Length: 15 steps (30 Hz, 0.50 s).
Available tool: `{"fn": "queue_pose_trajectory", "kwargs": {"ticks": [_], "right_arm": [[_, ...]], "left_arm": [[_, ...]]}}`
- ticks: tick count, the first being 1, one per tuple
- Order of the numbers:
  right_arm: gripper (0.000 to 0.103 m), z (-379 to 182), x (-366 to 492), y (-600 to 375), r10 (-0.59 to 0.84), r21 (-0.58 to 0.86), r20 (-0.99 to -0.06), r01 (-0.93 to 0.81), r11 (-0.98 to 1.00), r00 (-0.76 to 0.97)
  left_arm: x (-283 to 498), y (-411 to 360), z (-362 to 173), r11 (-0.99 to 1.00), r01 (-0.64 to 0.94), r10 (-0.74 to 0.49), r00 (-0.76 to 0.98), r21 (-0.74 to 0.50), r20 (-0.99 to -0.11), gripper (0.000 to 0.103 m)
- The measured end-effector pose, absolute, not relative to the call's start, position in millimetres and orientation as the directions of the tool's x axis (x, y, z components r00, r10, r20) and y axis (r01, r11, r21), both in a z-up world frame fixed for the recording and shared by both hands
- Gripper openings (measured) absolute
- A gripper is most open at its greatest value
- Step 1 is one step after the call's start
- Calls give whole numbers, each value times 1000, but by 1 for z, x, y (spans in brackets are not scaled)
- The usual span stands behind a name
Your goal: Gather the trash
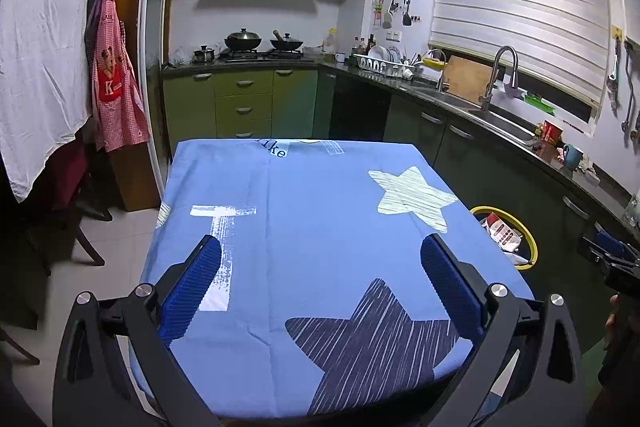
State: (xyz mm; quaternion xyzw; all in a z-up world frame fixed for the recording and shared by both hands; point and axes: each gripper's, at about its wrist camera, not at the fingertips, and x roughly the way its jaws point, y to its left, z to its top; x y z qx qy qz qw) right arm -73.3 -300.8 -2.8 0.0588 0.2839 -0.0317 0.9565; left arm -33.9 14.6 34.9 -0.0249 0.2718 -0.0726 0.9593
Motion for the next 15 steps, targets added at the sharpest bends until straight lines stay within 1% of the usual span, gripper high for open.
{"fn": "queue_pose_trajectory", "kwargs": {"ticks": [15], "right_arm": [[97, -5, -74, -301, -29, 96, -537, 95, 991, 843]], "left_arm": [[-37, 14, 36, 988, 131, -154, 849, -81, -506, 98]]}}
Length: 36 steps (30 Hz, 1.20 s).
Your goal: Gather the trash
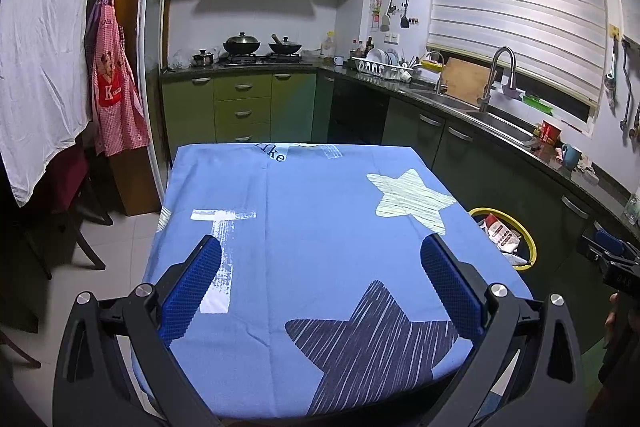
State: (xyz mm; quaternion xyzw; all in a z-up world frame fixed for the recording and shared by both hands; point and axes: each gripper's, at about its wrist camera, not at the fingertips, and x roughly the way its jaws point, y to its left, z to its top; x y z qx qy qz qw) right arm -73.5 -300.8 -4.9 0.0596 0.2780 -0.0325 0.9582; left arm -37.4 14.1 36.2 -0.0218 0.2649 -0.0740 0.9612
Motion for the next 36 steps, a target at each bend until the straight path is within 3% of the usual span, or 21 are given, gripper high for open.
{"fn": "queue_pose_trajectory", "kwargs": {"ticks": [36], "right_arm": [[97, -5, -75, -300, -27, 103, -537, 97, 990, 843]], "left_arm": [[-36, 9, 31, 988, 138, -155, 836, -71, -526, 98]]}}
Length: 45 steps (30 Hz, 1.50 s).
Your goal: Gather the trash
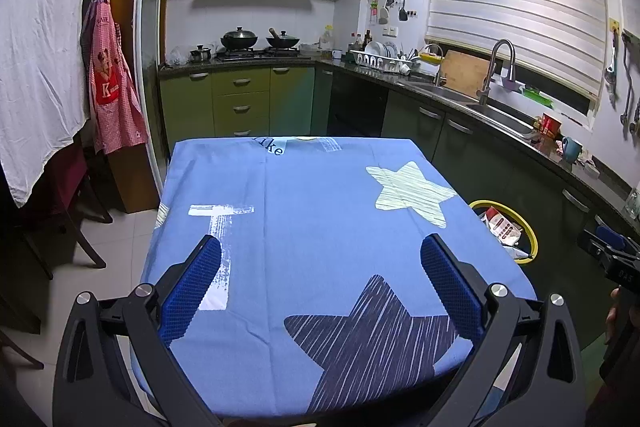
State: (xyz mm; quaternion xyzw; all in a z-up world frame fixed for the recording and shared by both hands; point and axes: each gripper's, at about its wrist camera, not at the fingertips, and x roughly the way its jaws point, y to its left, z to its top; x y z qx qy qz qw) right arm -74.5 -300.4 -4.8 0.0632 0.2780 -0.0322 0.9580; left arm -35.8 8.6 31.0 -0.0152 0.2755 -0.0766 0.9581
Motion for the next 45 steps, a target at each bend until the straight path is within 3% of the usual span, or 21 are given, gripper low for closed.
{"fn": "queue_pose_trajectory", "kwargs": {"ticks": [45], "right_arm": [[97, -13, -70, -296, -26, 100, -555, 97, 990, 831]], "left_arm": [[-34, -7, 28, 983, 179, -175, 825, -45, -537, 98]]}}
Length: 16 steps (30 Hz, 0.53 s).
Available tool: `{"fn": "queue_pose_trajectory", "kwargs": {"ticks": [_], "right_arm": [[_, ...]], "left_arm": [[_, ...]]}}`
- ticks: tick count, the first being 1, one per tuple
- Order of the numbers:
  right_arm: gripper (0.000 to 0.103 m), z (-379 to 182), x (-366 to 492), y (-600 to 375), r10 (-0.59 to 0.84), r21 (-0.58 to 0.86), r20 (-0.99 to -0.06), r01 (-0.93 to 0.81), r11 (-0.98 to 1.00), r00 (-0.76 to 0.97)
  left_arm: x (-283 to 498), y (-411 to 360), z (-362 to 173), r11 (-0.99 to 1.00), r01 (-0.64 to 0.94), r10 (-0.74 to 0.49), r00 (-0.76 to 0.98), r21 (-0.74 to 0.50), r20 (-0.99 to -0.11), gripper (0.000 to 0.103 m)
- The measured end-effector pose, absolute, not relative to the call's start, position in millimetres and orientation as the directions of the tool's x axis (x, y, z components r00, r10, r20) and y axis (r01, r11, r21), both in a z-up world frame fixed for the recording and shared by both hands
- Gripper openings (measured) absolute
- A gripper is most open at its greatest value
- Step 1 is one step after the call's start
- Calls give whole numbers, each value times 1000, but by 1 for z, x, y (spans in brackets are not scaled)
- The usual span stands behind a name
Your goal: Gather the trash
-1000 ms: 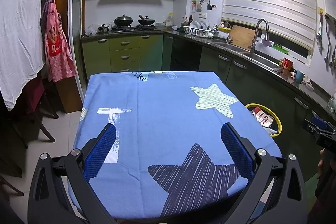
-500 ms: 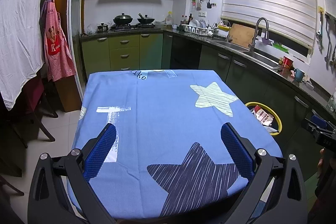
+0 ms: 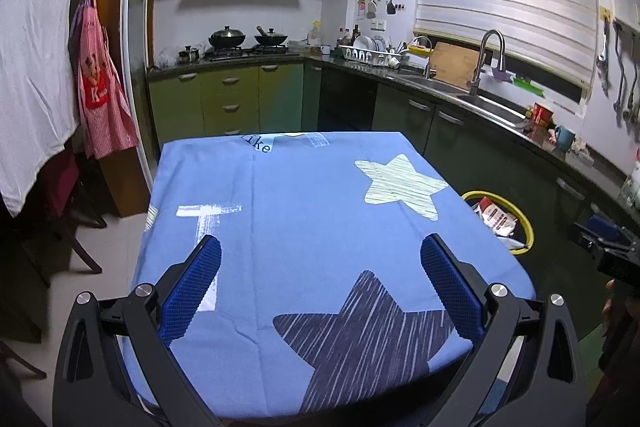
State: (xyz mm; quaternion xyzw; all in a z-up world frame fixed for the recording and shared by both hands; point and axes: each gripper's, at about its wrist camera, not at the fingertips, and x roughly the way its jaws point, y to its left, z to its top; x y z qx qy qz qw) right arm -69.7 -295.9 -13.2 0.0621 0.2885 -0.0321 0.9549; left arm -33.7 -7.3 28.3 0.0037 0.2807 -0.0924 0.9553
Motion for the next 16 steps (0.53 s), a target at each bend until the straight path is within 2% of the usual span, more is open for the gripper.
{"fn": "queue_pose_trajectory", "kwargs": {"ticks": [9, 12, 16], "right_arm": [[97, -15, -68, -299, -26, 105, -555, 101, 989, 832], [97, -17, -66, -300, -26, 108, -558, 103, 989, 829], [97, -21, -61, -301, -21, 107, -566, 99, 989, 824]], "left_arm": [[-32, -9, 31, 983, 178, -169, 831, -34, -530, 98], [-26, -2, 31, 985, 160, -169, 823, -63, -542, 98], [-16, 9, 28, 993, 108, -119, 827, -53, -549, 98]]}}
